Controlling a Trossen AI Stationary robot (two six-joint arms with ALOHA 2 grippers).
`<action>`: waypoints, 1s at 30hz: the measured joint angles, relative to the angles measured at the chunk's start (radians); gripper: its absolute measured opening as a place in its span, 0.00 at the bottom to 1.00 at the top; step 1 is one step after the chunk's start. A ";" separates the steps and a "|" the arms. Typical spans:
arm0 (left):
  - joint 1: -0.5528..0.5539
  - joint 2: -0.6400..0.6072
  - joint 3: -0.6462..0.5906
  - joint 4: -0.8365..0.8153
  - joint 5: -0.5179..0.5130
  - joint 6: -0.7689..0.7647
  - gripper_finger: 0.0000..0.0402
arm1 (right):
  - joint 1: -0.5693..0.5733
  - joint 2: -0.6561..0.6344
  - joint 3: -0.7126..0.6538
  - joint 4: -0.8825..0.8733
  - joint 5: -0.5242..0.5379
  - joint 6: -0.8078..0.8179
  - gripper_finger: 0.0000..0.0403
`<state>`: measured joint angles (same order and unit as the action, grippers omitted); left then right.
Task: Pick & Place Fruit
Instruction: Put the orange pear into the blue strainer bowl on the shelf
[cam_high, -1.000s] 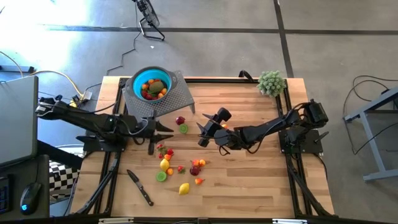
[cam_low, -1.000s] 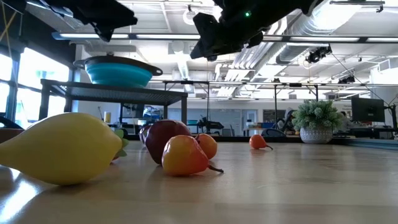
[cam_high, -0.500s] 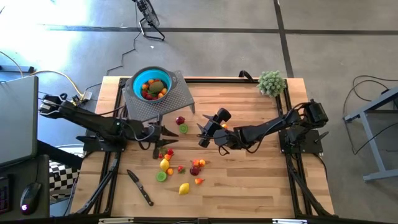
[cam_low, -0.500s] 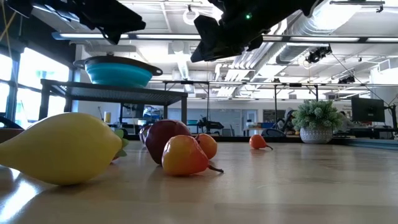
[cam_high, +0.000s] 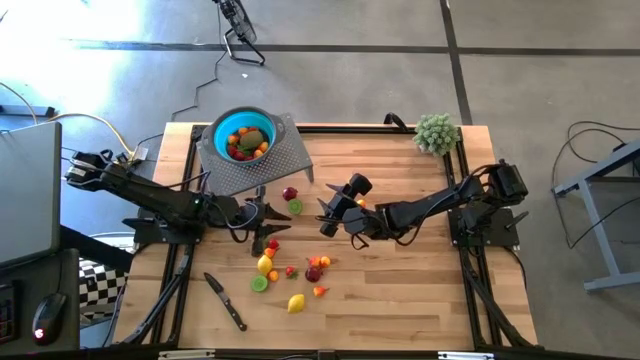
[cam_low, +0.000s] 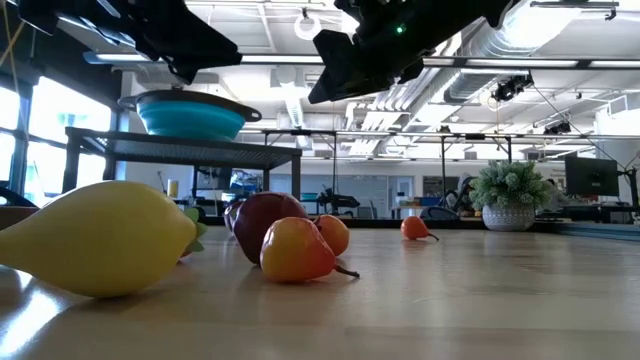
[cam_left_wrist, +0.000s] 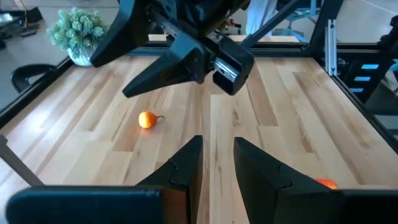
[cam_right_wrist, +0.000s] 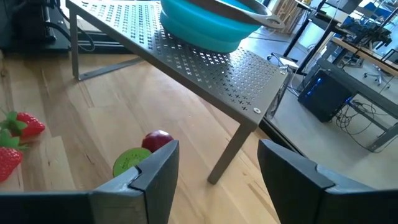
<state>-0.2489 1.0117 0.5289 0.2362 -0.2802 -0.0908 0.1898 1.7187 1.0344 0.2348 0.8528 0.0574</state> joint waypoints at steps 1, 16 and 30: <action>0.000 0.000 0.000 0.000 0.000 -0.011 0.22 | 0.000 0.000 0.000 0.000 0.000 0.000 0.52; -0.002 0.000 -0.027 0.089 0.013 0.018 0.22 | -0.001 0.000 0.000 0.000 0.000 0.044 0.52; 0.000 -0.331 -0.196 0.076 0.022 0.091 0.22 | -0.002 0.000 0.000 0.001 -0.008 0.054 0.52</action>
<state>-0.2493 0.6806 0.3330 0.3122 -0.2581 0.0006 0.1878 1.7187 1.0344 0.2358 0.8448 0.1112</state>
